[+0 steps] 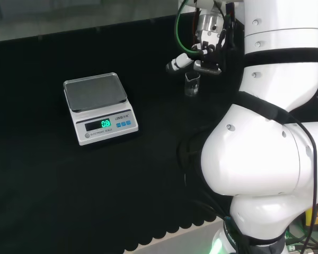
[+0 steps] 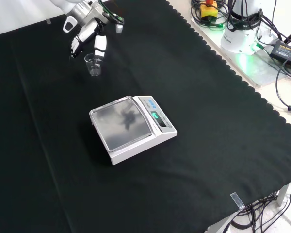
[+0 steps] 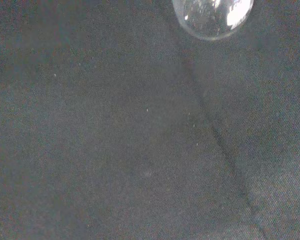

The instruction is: Pick up the beaker.

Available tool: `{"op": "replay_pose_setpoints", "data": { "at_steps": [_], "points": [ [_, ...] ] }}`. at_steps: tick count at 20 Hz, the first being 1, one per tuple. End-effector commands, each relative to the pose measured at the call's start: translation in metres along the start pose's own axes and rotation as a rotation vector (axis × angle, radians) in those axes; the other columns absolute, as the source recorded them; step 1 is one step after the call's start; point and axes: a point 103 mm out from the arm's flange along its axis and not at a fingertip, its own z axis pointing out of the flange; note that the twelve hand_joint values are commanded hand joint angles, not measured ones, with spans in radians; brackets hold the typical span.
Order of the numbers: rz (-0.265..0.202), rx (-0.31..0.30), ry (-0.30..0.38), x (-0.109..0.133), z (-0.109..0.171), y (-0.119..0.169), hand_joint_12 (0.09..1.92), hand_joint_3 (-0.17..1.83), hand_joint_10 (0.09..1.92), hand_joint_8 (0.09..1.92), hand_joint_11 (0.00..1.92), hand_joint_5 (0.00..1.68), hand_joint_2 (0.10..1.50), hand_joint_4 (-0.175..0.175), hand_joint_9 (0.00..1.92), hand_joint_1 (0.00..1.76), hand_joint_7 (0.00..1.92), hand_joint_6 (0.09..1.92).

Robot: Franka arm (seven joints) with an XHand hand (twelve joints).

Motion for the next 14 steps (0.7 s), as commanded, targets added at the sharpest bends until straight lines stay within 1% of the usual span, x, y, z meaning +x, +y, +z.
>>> {"op": "replay_pose_setpoints", "data": {
  "at_steps": [1,6,8,11,12,14],
  "points": [
    [0.020,0.025,-0.009,0.0020,0.0163,0.0054,1.50,0.07,0.66,0.77,0.00,0.43,0.78,-0.078,0.00,0.37,0.02,0.09],
    [0.038,0.027,-0.027,0.0020,0.0211,0.0064,1.50,0.07,0.66,0.77,0.00,0.43,0.80,-0.078,0.00,0.44,0.03,0.09],
    [0.045,0.025,-0.038,0.0017,0.0225,0.0060,1.52,0.07,0.73,0.78,0.02,0.42,0.81,-0.078,0.00,0.48,0.03,0.09],
    [0.055,0.020,-0.052,0.0016,0.0233,0.0055,1.49,0.07,0.89,0.81,0.15,0.42,0.82,-0.078,0.02,0.57,0.04,0.09],
    [0.058,0.016,-0.058,0.0015,0.0235,0.0058,1.48,0.08,0.92,0.81,0.18,0.43,0.82,-0.078,0.03,0.59,0.05,0.09],
    [0.065,0.009,-0.065,0.0015,0.0245,0.0066,1.42,0.09,0.93,0.82,0.29,0.43,0.84,-0.081,0.12,0.67,0.08,0.09]
  ]
}}
